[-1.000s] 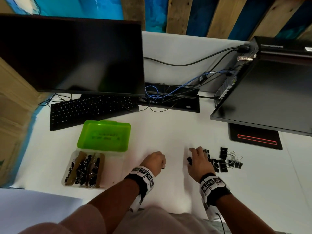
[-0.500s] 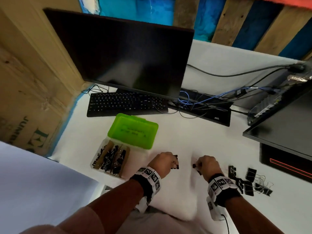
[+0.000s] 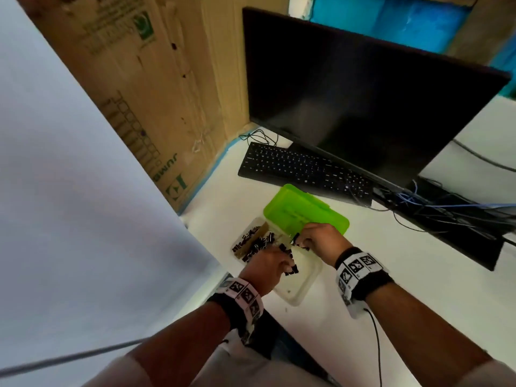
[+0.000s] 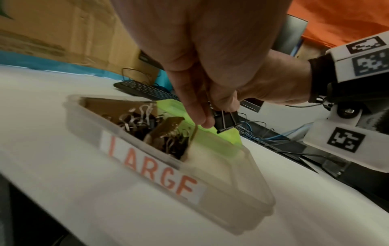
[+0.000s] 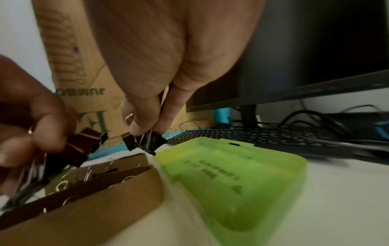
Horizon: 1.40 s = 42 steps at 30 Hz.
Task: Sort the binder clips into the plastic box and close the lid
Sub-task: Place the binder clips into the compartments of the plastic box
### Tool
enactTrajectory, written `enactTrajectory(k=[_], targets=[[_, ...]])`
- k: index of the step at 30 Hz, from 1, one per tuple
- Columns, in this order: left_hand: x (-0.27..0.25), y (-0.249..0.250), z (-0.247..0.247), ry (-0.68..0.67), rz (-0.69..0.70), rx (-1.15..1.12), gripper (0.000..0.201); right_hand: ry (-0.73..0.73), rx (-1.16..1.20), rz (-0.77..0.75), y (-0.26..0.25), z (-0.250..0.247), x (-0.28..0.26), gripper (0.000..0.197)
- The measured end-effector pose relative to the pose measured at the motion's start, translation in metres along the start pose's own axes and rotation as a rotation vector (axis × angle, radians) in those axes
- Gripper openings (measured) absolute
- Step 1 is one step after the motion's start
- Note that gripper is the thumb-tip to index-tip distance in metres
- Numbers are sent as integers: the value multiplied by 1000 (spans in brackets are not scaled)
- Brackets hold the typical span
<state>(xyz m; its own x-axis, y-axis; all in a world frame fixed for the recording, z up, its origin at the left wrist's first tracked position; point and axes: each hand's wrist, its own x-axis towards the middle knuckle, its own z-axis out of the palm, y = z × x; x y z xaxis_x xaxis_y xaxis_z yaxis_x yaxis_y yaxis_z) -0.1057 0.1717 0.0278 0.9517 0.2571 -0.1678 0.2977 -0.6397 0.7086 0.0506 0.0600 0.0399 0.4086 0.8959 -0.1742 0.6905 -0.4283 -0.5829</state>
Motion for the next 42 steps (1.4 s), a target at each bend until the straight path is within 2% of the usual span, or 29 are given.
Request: enactTrajectory(k=[5,11,13,15,17,20,24,27,29,30,32,34,38,42], targets=[[-4,-11,-13,32,-92,-80,16,-207,-236,-156,-22,14,29,19],[-6,-23,-10,2,-153,-68,16,-338,-374,-194,-32,14,39,35],[-6,-24,-10,-5,-174,-71,19,-319,-334,-192,-30,16,41,45],[-6,-25,-9,2,-189,-68,32,-245,-242,-179,-27,17,43,50],[-6,-28,-10,13,-188,-59,45,-108,-128,-131,-25,18,45,46],[-6,-30,-10,44,-179,-34,46,5,35,-56,-27,22,46,37],[-7,-30,-10,69,-187,0,32,-78,117,-16,-30,30,45,33],[-9,-33,-9,65,-187,28,29,-149,-61,-95,-26,39,48,33],[-11,-35,-8,69,-179,56,29,-113,-214,-138,-27,40,48,19],[-12,-36,-7,68,-176,75,30,-102,-215,-94,-27,39,48,13],[-13,-38,-6,76,-169,92,31,-91,-161,-44,-20,40,51,21],[-13,-39,-6,63,-172,96,32,-96,-205,-5,-18,36,49,28],[-14,-41,-7,-32,-188,108,24,-155,-127,89,-21,36,46,30],[-15,-43,-7,-65,-201,184,16,-212,-28,96,-21,41,47,33]])
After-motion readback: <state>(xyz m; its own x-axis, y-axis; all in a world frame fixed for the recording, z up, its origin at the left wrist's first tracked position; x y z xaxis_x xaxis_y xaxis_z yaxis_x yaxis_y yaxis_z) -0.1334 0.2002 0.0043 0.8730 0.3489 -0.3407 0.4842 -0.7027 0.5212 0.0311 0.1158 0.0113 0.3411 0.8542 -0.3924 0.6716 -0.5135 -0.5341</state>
